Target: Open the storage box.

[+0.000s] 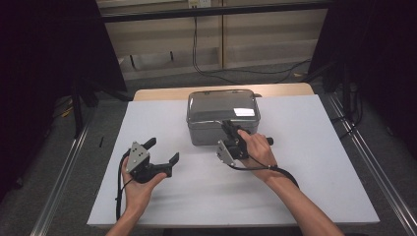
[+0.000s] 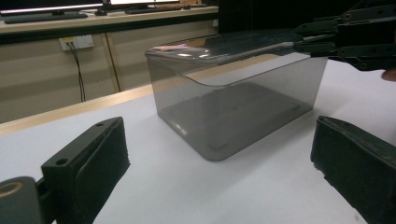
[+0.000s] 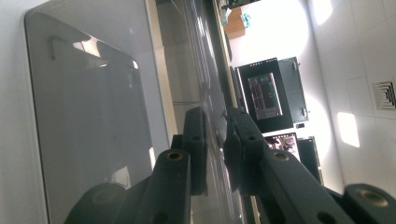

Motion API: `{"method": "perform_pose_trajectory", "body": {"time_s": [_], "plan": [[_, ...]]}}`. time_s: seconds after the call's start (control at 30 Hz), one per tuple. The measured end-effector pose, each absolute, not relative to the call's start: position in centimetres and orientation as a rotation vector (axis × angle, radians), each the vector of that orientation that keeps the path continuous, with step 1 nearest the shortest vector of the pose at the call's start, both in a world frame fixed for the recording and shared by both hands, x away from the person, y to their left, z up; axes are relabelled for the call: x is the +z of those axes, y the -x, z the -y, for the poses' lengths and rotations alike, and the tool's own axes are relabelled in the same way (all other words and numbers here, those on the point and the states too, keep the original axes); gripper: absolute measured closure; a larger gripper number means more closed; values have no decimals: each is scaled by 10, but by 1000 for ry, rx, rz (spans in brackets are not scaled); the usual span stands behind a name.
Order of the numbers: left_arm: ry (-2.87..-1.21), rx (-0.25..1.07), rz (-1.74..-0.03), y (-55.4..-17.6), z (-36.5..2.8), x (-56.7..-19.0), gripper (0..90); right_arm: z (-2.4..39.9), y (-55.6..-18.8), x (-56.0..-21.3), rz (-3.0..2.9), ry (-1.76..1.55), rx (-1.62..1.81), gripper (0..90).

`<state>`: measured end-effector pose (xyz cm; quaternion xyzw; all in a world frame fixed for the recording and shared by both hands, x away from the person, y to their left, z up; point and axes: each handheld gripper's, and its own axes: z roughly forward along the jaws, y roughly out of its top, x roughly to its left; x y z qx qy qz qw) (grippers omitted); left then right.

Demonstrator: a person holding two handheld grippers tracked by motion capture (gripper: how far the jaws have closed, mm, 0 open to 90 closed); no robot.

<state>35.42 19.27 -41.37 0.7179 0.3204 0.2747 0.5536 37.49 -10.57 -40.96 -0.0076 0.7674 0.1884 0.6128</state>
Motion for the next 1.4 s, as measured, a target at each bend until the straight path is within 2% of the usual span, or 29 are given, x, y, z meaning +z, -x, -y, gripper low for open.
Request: {"method": "perform_pose_trajectory", "body": {"time_s": [0.47,1.4], "plan": [[-1693,621,-769,-384,-178,-408,42,105,-377,-404,-1754,13,447,791],[-1707,672,-754,-442,-146,-413,70,106,-380,-398,-1746,1,464,789]]}}
